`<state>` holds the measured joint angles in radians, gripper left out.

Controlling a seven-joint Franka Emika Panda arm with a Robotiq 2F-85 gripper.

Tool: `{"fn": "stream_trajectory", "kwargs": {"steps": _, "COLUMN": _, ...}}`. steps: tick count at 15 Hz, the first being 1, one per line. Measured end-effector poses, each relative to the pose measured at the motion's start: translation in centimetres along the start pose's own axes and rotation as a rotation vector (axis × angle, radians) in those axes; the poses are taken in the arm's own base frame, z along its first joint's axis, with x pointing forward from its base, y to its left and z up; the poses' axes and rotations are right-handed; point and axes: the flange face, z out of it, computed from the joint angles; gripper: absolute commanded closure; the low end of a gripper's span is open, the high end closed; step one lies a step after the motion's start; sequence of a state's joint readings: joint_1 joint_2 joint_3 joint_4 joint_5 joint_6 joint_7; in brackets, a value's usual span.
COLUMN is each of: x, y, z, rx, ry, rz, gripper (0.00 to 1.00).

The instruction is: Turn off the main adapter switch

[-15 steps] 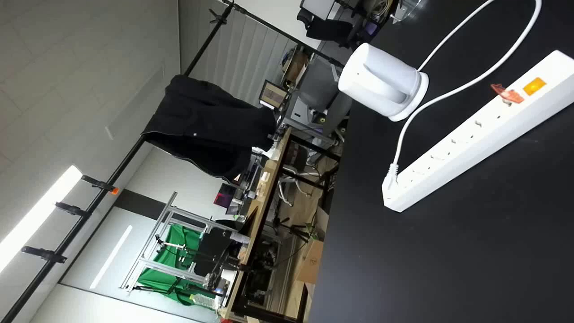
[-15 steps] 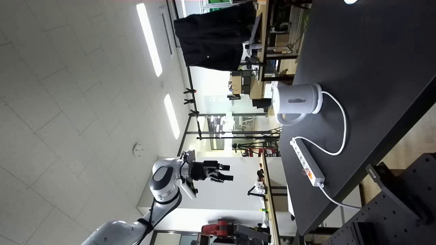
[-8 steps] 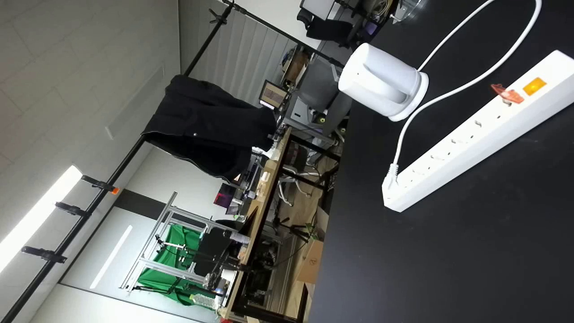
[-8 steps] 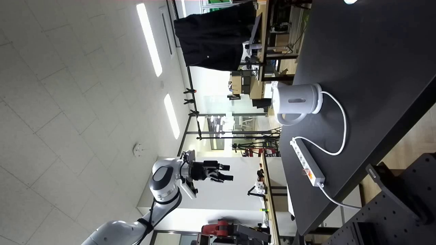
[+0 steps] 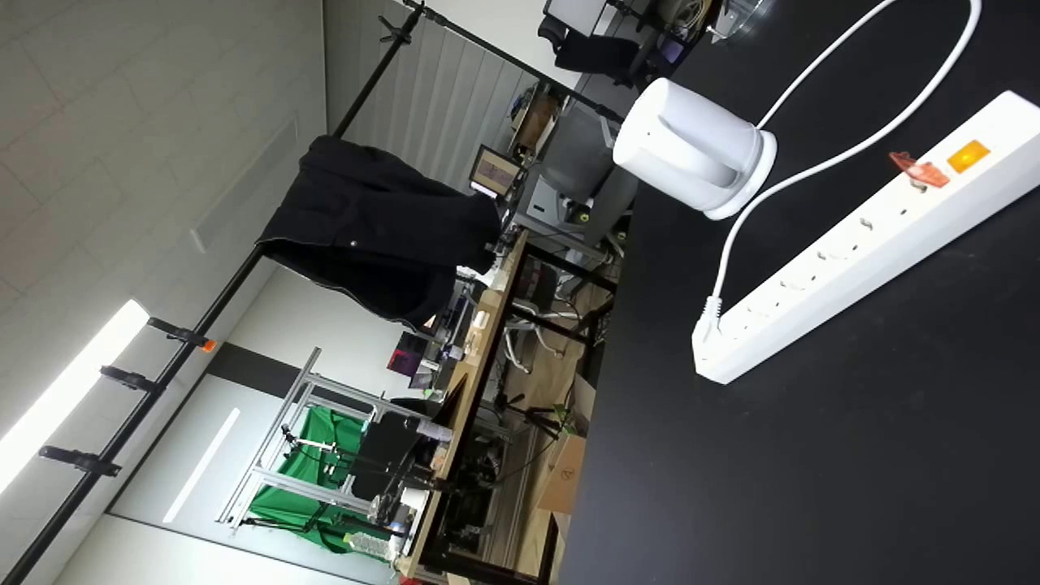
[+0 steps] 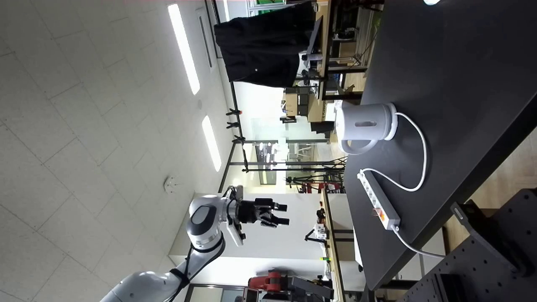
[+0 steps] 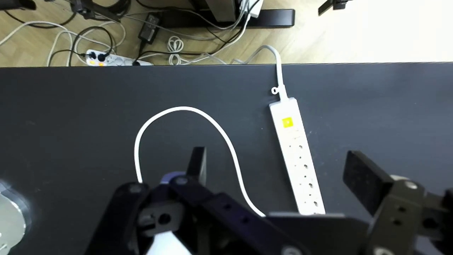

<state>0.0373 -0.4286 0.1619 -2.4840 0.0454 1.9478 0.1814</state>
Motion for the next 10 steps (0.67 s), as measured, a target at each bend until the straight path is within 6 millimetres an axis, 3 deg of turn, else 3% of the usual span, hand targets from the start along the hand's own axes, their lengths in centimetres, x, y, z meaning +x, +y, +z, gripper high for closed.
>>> {"fn": "stream_trajectory", "kwargs": {"steps": 2, "x": 0.0, "y": 0.0, "z": 1.4, "rx": 0.053, "ry": -0.003, "rz": -0.051, "gripper": 0.00}}
{"fn": "stream_trajectory", "kwargs": {"steps": 3, "x": 0.1, "y": 0.1, "z": 2.2, "rx": 0.074, "ry": -0.002, "rz": -0.069, "gripper": 0.25}}
{"fn": "stream_trajectory", "kwargs": {"steps": 5, "x": 0.4, "y": 0.3, "z": 4.2, "rx": 0.107, "ry": 0.002, "rz": -0.094, "gripper": 0.33}}
{"fn": "stream_trajectory", "kwargs": {"steps": 10, "x": 1.3, "y": 0.7, "z": 9.2, "rx": 0.155, "ry": -0.042, "rz": -0.108, "gripper": 0.69}}
